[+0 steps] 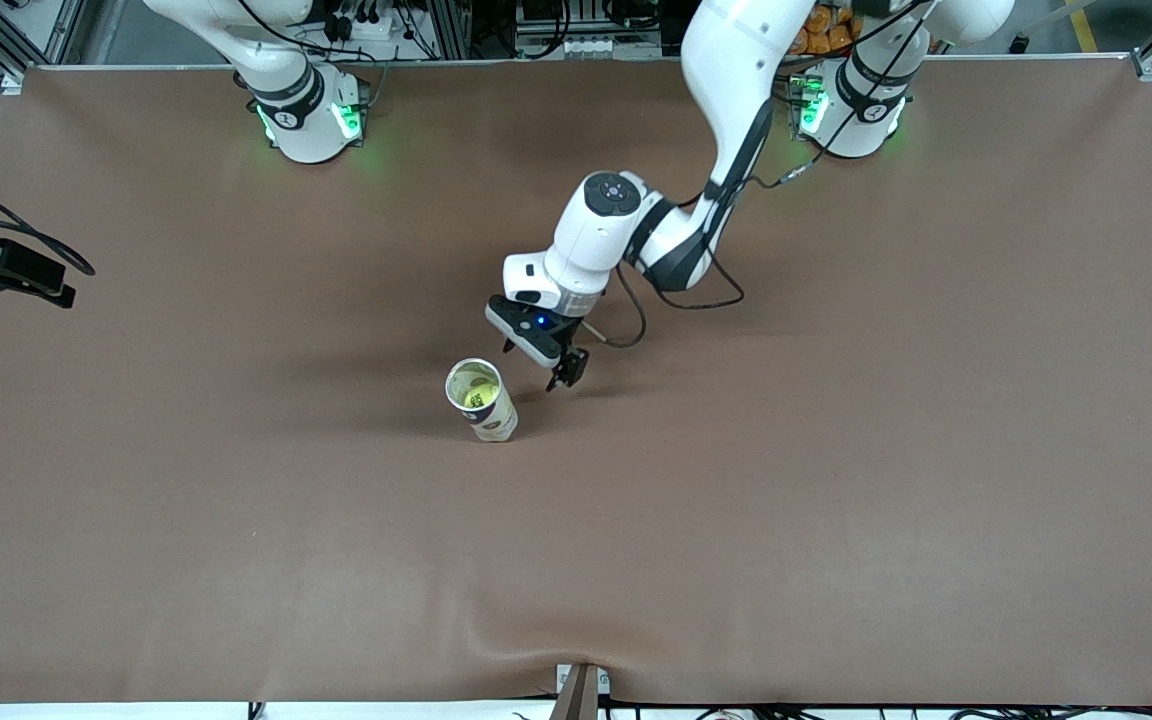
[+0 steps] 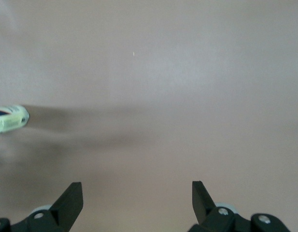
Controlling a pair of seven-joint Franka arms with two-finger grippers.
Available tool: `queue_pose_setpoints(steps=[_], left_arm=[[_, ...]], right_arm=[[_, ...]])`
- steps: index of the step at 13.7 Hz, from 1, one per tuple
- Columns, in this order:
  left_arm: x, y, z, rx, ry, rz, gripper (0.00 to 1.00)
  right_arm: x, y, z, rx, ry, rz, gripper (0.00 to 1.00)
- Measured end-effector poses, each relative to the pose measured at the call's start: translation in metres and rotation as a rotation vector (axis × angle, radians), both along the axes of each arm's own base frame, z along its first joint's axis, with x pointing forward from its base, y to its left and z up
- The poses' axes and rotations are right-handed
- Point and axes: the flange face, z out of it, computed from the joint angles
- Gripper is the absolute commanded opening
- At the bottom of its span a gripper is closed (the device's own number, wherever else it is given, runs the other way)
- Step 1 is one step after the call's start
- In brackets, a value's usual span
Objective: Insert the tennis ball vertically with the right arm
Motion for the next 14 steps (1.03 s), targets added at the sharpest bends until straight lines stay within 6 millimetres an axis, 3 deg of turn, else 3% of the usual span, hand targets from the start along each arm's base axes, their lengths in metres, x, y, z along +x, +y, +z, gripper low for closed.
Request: queue_pose_setpoints(steps=[4,6,11,14], left_arm=[[0.024,0.050,0.058,0.163,0.127,-0.002,1.00],[0.046,0.091,0.078,0.210,0.206,0.042,1.00],[0.137,0.255,0.159,0.248,0.398,0.290,1.00],[0.170,0.361,0.191,0.217,0.432,0.448,1.00]], right_arm=[[-0.026,0.010,0.010,-0.012,-0.127,0.020,1.00],[-0.033,0.020,0.025,-0.012,-0.158,0.039,1.00],[-0.052,0.015,0.046,-0.010,-0.081,0.027,1.00],[-0.049,0.015,0.041,-0.009,-0.071,0.028,1.00]])
